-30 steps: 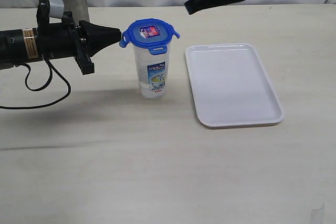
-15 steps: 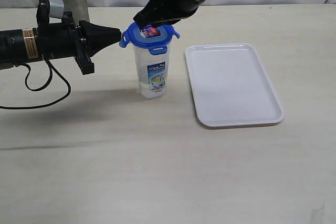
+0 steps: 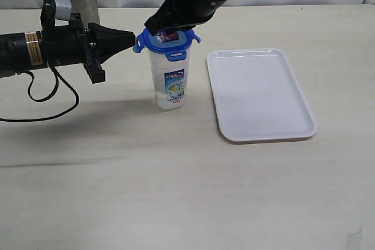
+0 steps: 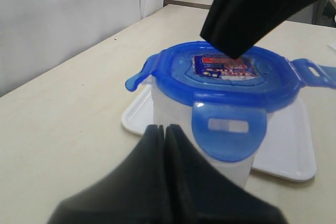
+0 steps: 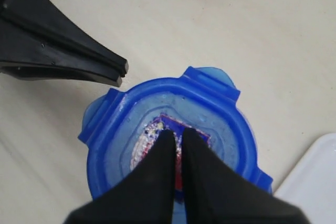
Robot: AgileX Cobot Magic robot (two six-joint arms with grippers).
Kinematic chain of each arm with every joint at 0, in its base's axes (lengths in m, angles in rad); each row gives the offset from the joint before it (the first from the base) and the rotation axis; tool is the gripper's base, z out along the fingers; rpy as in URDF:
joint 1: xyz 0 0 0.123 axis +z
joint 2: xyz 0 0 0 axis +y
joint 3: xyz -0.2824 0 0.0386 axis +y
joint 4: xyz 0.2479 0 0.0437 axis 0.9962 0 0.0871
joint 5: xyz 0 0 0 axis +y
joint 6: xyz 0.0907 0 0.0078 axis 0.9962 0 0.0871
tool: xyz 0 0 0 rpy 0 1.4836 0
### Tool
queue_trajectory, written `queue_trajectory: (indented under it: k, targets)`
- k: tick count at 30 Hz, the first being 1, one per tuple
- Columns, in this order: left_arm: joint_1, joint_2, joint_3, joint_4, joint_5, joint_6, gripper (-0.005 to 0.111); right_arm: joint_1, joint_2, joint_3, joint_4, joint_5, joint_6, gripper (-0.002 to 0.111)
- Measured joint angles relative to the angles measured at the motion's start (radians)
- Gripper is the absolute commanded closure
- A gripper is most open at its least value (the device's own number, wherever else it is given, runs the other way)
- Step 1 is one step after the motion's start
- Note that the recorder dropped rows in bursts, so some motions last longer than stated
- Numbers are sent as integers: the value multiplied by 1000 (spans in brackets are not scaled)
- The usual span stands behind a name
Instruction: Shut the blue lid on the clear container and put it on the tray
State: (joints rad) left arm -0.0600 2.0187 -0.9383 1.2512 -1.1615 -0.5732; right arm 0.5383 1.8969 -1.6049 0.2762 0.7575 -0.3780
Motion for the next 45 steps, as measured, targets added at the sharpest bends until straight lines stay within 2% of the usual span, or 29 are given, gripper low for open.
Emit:
queue_trajectory:
  k: [45]
  targets:
    - [0, 0, 0, -22, 0, 0, 107, 0, 22, -17, -9, 37, -18, 104]
